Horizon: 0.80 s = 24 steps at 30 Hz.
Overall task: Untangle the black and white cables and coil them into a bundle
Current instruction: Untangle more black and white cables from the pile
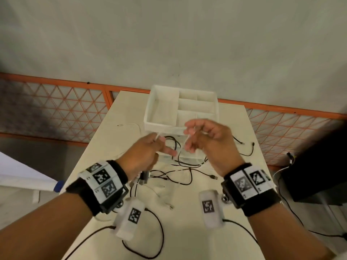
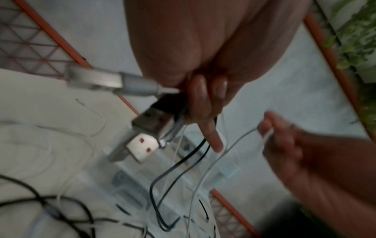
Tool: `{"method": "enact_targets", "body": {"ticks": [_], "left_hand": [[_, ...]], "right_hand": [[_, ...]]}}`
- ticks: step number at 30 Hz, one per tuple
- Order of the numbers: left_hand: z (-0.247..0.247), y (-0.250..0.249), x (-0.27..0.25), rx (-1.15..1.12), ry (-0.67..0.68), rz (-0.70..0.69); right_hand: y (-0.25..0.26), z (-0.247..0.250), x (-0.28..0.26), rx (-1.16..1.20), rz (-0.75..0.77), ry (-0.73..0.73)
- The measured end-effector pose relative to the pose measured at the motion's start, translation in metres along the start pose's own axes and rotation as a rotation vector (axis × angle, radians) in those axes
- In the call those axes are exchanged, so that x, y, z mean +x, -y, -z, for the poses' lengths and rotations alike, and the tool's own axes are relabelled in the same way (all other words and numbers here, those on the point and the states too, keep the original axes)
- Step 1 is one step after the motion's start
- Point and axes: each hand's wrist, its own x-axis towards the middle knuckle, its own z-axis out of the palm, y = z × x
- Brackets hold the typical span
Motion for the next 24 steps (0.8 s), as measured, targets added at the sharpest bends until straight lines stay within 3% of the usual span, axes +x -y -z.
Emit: {"method": "enact_targets", "body": {"ticks": [3, 7, 10, 13, 18, 24], "left_hand": [[-0.015, 0.008, 0.002, 0.021, 0.104, 0.020], [-0.003, 0.023, 0.005, 0.213, 0.015, 0.043], [0.010, 0.023, 0.004, 0.000, 0.029, 0.095], [0.016, 0.013, 0.003, -0.045, 0.086, 0.060], [0.013, 0.003, 0.002, 0.061, 0.134, -0.038], [0.016, 0.012, 0.003, 0.003, 0.021, -0.064]], "right_hand": [[0.025, 0.004, 0.012, 0.138, 0.101, -0.108], [0.037, 0.034, 0.024, 0.099, 0.208, -0.339], [0.028, 0.051, 0.022, -0.141, 0.151, -0.440], [0.002, 0.054, 0.017, -0.288, 0.046, -0.462], [-0.018, 0.052, 0.019, -0.317, -0.033, -0.485], [-0.006, 0.061, 0.022, -0.311, 0.026, -0.614]]}}
